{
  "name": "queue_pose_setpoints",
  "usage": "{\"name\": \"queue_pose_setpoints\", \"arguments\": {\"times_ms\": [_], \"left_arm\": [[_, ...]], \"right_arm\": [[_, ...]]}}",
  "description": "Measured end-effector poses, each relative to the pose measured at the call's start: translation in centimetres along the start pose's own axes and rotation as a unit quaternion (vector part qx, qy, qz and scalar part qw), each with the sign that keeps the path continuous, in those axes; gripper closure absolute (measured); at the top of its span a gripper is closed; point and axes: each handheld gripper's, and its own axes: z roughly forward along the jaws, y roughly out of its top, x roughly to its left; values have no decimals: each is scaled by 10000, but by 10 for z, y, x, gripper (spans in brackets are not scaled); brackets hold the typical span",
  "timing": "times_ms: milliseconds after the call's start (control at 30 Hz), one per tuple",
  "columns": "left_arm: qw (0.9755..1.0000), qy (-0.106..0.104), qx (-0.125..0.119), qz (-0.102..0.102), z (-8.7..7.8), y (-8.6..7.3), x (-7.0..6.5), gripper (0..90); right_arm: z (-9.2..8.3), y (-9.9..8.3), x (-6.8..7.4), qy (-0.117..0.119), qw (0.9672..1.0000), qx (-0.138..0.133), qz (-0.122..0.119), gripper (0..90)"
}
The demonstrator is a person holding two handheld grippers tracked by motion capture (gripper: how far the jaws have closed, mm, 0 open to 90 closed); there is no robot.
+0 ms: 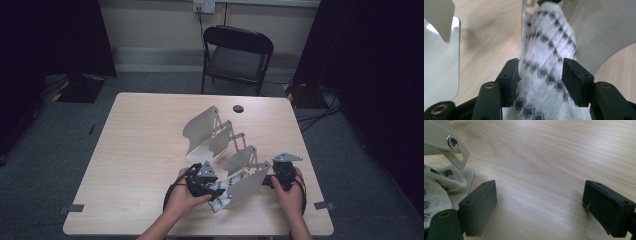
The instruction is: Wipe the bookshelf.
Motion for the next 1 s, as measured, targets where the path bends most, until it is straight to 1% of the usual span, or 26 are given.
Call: {"name": "queue_pose_setpoints", "arguments": {"times_ms": [33, 100, 133, 167, 233, 267, 333, 367, 400, 433, 500, 567, 633, 700, 733, 800, 900, 1000], "left_arm": [[10000, -12, 22, 6, 3, -1, -1, 484], [9999, 30, 102, 88, 8, -1, -4, 494], [9998, 4, 138, 115, 12, -2, -5, 497], [9998, -29, 159, 144, 14, -2, -6, 535], [9997, -31, 186, 167, 14, -2, -6, 578], [9996, -71, 204, 184, 15, -2, -6, 613], [9996, -155, 186, 151, 16, -1, -6, 674], [9994, -180, 221, 183, 15, -1, -6, 704], [9994, -174, 223, 176, 15, -1, -7, 727], [9992, -187, 255, 225, 14, 0, -7, 738], [9990, -223, 330, 210, 11, 0, -7, 754], [9989, -235, 348, 200, 8, -1, -8, 758], [9990, -259, 324, 143, 6, -3, -8, 759], [9988, -251, 371, 195, 4, -2, -8, 761], [9990, -244, 358, 147, 6, 0, -8, 761], [9992, -221, 301, 116, 11, 3, -8, 761], [9996, -228, 163, 14, 21, 9, -7, 757], [9996, -236, 122, 38, 28, 13, -6, 751]], "right_arm": [[0, 0, 0, 1, 10000, 0, 0, 117], [0, 0, 0, -3, 10000, 0, 3, 117], [0, 0, 0, -3, 10000, -1, 4, 117], [0, 0, 0, -2, 10000, 0, 4, 117], [0, 0, 0, -2, 10000, -1, 3, 117], [0, 0, 0, 0, 10000, 0, -1, 117], [0, 0, 0, -2, 10000, -2, 3, 117], [0, 0, 0, -3, 10000, -1, 4, 117], [0, 0, 0, -3, 10000, -2, 3, 117], [0, 0, 0, -3, 10000, -1, 4, 117], [0, 0, 0, -3, 10000, 0, 4, 117], [0, 0, 0, -2, 10000, -1, 4, 117], [0, 0, 0, 0, 10000, 0, 1, 117], [0, 0, 0, 0, 10000, 0, 0, 117], [0, 0, 0, 0, 10000, 1, 0, 117], [0, 0, 0, -2, 10000, -2, 3, 117], [0, 0, 0, -2, 10000, -1, 3, 117], [0, 0, 0, 0, 10000, 0, 0, 117]]}}
